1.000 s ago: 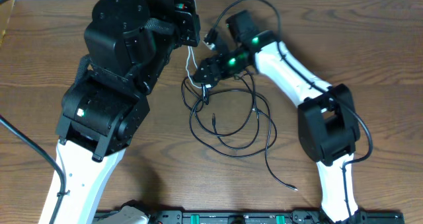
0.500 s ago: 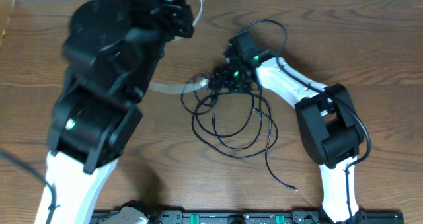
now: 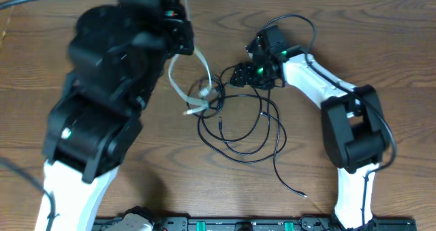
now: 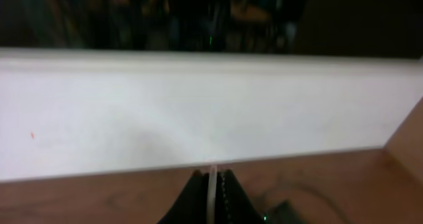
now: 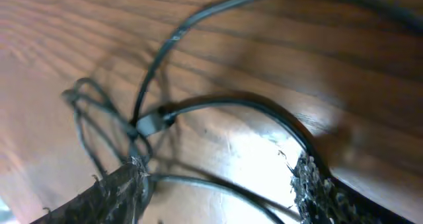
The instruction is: Untangle cables
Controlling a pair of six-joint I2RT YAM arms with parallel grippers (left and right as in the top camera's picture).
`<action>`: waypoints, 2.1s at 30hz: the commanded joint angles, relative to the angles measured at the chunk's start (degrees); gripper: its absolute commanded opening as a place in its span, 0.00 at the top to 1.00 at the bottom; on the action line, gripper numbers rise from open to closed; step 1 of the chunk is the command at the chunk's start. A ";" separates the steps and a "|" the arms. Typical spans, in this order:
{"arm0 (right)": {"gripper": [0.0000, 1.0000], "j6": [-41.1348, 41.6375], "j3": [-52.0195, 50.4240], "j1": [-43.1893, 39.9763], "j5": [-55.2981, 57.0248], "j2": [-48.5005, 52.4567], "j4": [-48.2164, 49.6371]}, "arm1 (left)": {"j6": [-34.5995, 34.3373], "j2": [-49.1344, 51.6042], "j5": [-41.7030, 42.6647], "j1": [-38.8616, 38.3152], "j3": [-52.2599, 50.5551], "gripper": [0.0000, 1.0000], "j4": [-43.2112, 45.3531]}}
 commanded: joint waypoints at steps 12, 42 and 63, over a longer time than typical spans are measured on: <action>0.13 -26.77 0.24 -3.30 -12.81 -29.75 -2.64 | -3.30 2.89 6.60 0.04 0.42 0.92 -3.37; 0.01 -28.00 0.22 0.79 -49.92 -24.70 27.43 | -11.69 5.42 26.84 0.04 0.37 0.92 -4.81; 0.22 -24.72 0.22 3.85 -47.50 -24.65 25.92 | -15.15 7.43 26.91 0.04 0.37 0.93 -3.63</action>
